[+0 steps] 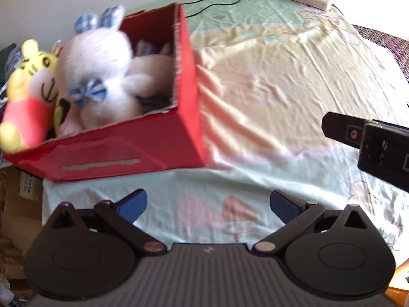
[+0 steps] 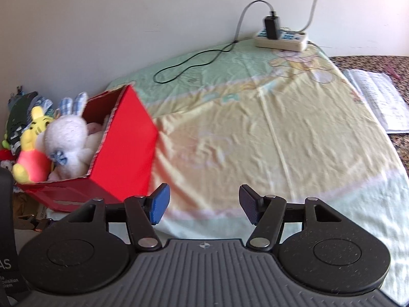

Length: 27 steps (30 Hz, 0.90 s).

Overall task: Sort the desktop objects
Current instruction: 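Raise the right gripper out of the box and sweep it over the bed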

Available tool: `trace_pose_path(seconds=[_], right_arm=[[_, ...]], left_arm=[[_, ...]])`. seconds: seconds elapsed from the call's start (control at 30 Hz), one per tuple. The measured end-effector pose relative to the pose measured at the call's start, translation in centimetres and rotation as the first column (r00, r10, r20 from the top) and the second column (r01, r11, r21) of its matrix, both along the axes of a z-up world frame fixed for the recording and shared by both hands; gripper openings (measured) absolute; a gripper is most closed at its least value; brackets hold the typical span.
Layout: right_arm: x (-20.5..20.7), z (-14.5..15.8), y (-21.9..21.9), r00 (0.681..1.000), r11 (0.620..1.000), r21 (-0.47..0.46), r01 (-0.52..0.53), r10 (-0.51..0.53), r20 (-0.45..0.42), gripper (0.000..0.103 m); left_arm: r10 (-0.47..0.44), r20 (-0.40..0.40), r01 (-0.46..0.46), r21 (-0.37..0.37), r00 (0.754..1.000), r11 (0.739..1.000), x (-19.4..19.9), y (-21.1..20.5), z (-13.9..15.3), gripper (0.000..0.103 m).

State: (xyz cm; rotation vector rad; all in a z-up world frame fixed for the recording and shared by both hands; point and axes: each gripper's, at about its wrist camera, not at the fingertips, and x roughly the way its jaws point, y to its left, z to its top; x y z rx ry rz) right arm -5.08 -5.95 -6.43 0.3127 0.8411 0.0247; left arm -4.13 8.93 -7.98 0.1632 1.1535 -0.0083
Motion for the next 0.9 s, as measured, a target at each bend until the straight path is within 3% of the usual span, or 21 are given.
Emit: trace_pose_path(seconds=[0.53,0.9], right_arm=[[-1.4,-1.0,-4.9,0.986,0.984,-0.072,0.162,-0.165,-0.024,0.067],[-1.1,0.9,-5.2,0.967,0.96,-0.116,0.254,-0.254,0.021,0.073]], left_arm=[[-0.074,0.033,0.074,-0.006,0.997,0.997,0.8,-4.7,0.5,0.102],[-0.132,0.096,0.132,0.006,0.987,0.991,2.4,-4.8,2.8,0.102]])
